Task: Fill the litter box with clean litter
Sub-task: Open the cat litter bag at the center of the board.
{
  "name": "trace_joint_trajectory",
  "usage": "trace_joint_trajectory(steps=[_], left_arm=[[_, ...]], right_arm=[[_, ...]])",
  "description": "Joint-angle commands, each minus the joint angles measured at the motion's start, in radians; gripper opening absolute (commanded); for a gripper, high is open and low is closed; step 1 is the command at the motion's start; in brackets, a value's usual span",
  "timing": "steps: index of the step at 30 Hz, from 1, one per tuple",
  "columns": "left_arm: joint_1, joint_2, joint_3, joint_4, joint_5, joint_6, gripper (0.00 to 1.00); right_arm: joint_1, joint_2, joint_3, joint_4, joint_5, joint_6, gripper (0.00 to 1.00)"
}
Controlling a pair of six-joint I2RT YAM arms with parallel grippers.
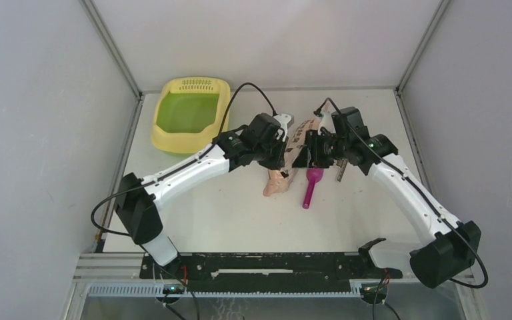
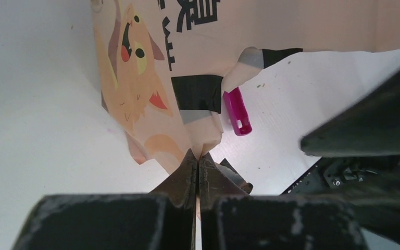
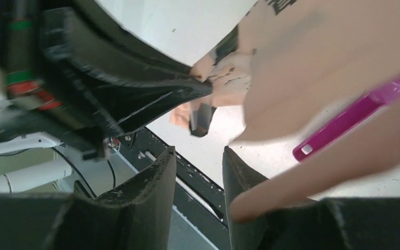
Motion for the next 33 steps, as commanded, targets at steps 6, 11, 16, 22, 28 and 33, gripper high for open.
trace_joint_trajectory(steps=[6, 11, 16, 22, 28, 33], left_arm=[[0.016, -0.094, -0.034, 0.15, 0.143, -0.051, 0.01], [0.031, -0.106, -0.049, 0.171, 0.193, -0.067, 0.03], [0.039, -0.12, -0.069, 0.19, 0.221, -0.079, 0.03], [0.058, -0.141, -0.098, 0.227, 0.26, -0.101, 0.04], [0.074, -0.157, -0.119, 0.26, 0.3, -0.127, 0.05], [0.078, -0.158, -0.123, 0.276, 0.327, -0.139, 0.1]], right_arm=[[0.009, 0.075, -0.045, 0.2, 0.06, 0.061, 0.41], [0.005, 0.112, -0.046, 0.267, 0.065, 0.086, 0.41], [-0.002, 0.134, -0.046, 0.271, 0.085, 0.097, 0.41], [0.0, 0.136, -0.046, 0.263, 0.111, 0.097, 0.38], [-0.005, 0.117, -0.06, 0.248, 0.149, 0.095, 0.34], [-0.011, 0.123, -0.069, 0.259, 0.148, 0.104, 0.35]])
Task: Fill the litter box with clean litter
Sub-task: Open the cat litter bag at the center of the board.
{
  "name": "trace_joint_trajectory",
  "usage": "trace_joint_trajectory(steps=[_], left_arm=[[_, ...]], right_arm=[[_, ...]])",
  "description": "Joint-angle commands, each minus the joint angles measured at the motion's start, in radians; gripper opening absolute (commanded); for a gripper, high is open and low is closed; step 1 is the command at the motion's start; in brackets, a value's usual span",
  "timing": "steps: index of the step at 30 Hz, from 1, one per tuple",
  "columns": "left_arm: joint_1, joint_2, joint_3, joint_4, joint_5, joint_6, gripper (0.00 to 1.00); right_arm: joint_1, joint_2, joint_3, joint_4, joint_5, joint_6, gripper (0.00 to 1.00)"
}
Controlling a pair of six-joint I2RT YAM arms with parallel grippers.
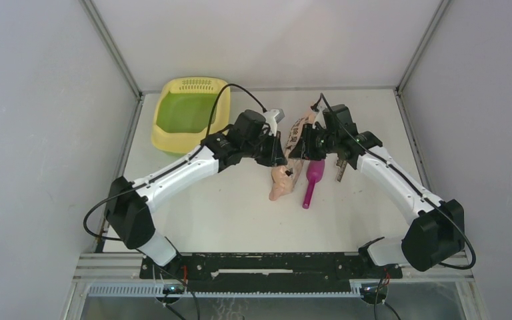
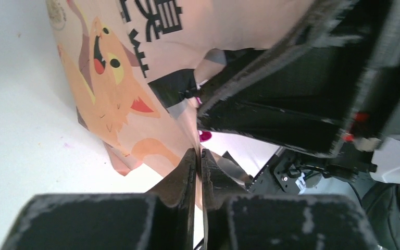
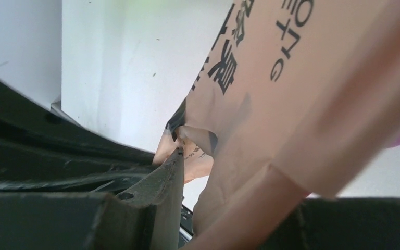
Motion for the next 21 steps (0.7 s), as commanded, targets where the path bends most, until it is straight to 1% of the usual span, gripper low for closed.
trace_joint_trajectory(steps=[1, 3, 6, 13, 21], left_arm=[[-0.004, -0.093, 0.0, 0.1, 0.115, -0.037, 0.14], [-0.003, -0.092, -0.002, 0.102, 0.119, -0.037, 0.19], [-0.002, -0.097, -0.007, 0.102, 0.124, -0.038, 0.23], [-0.001, -0.1, -0.018, 0.102, 0.12, -0.037, 0.23], [0.005, -0.11, -0.033, 0.088, 0.096, -0.025, 0.23]], right_arm=[[-0.011, -0.006, -0.009, 0.038, 0.059, 0.017, 0.36], [-0.011, -0.005, -0.009, 0.053, 0.055, 0.02, 0.37], [-0.016, -0.002, -0.008, 0.07, 0.046, 0.031, 0.38], [-0.021, -0.003, -0.008, 0.086, 0.031, 0.036, 0.38], [-0.014, 0.013, -0.008, 0.127, -0.006, 0.048, 0.42]])
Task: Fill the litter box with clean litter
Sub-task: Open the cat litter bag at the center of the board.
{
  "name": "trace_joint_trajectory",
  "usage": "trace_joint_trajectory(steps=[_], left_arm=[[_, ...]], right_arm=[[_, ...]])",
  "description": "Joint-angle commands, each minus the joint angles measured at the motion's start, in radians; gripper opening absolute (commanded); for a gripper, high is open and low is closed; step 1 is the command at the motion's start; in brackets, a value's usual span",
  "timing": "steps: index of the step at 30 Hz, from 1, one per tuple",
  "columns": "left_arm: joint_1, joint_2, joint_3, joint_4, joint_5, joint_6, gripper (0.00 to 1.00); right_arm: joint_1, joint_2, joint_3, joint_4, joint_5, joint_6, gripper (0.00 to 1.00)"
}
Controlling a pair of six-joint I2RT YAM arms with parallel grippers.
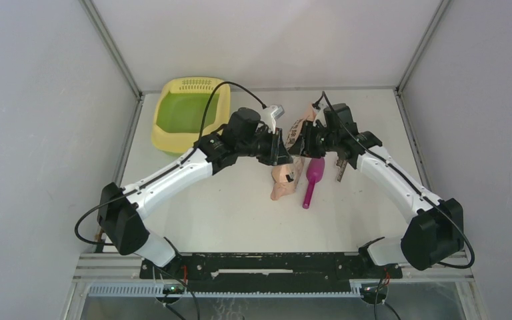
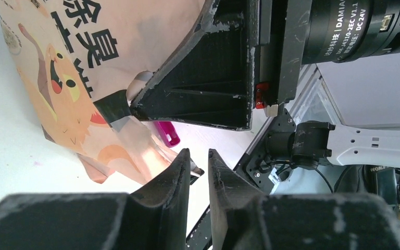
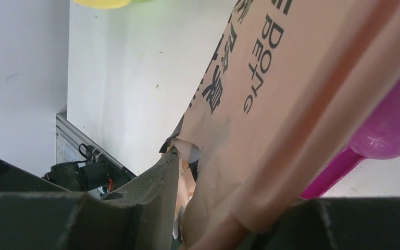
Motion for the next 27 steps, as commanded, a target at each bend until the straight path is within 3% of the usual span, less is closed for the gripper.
trace_joint_trajectory(steps=[1, 15, 27], left_arm=[[0.006, -0.05, -0.029, 0.016, -0.008, 0.006, 0.23], [0.052, -0.159, -0.136, -0.077, -0.177, 0.043, 0.21], [0.055, -0.007, -0.072, -0.105, -0.227, 0.065, 0.18]], right_arm=[[0.001, 0.011, 0.003, 0.09, -0.022, 0.031, 0.43], [0.032, 0.045, 0.003, 0.099, -0.012, 0.036, 0.43], [0.059, 0.042, 0.003, 0.116, -0.002, 0.043, 0.45]])
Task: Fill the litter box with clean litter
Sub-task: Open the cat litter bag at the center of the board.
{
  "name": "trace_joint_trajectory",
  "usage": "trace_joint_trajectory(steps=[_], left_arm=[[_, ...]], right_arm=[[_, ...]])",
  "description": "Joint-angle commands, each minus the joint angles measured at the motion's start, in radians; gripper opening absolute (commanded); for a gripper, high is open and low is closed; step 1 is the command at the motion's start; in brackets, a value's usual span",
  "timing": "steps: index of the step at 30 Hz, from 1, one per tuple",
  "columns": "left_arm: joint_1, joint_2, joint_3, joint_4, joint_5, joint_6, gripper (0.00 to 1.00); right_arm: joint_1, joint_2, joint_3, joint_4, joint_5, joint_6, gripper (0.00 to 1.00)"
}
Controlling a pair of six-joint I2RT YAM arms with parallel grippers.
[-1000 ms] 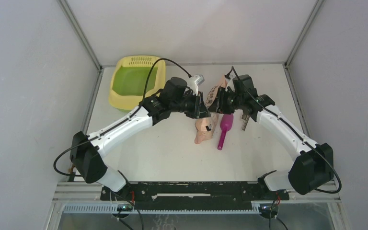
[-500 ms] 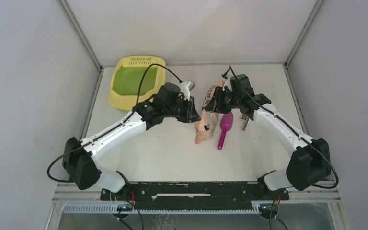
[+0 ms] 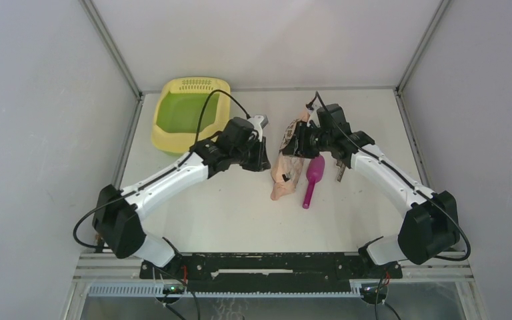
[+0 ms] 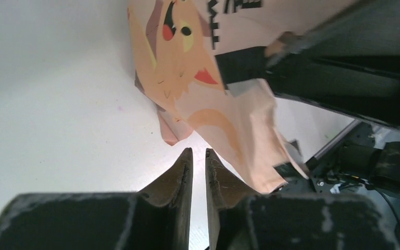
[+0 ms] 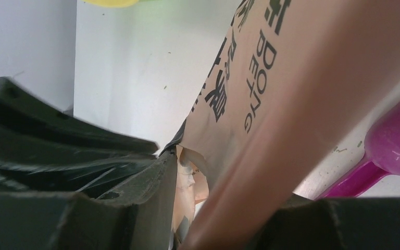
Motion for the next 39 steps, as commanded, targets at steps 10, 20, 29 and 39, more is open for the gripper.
trace_joint_trajectory(steps=[10, 20, 29, 39], left_arm=[[0.005, 0.134, 0.152, -0.009, -0.018, 0.041, 0.17], [0.005, 0.162, 0.207, -0.019, 0.007, 0.038, 0.16], [0.003, 0.167, 0.188, 0.003, 0.046, 0.03, 0.15], [0.002, 0.138, 0.179, -0.003, 0.037, 0.031, 0.15]], right_arm=[[0.029, -0.008, 0.004, 0.058, 0.041, 0.01, 0.46], [0.062, 0.026, 0.033, 0.03, 0.102, 0.004, 0.44], [0.076, 0.025, 0.033, 0.058, 0.118, 0.021, 0.36], [0.158, 0.028, 0.204, -0.232, 0.41, -0.076, 0.02]])
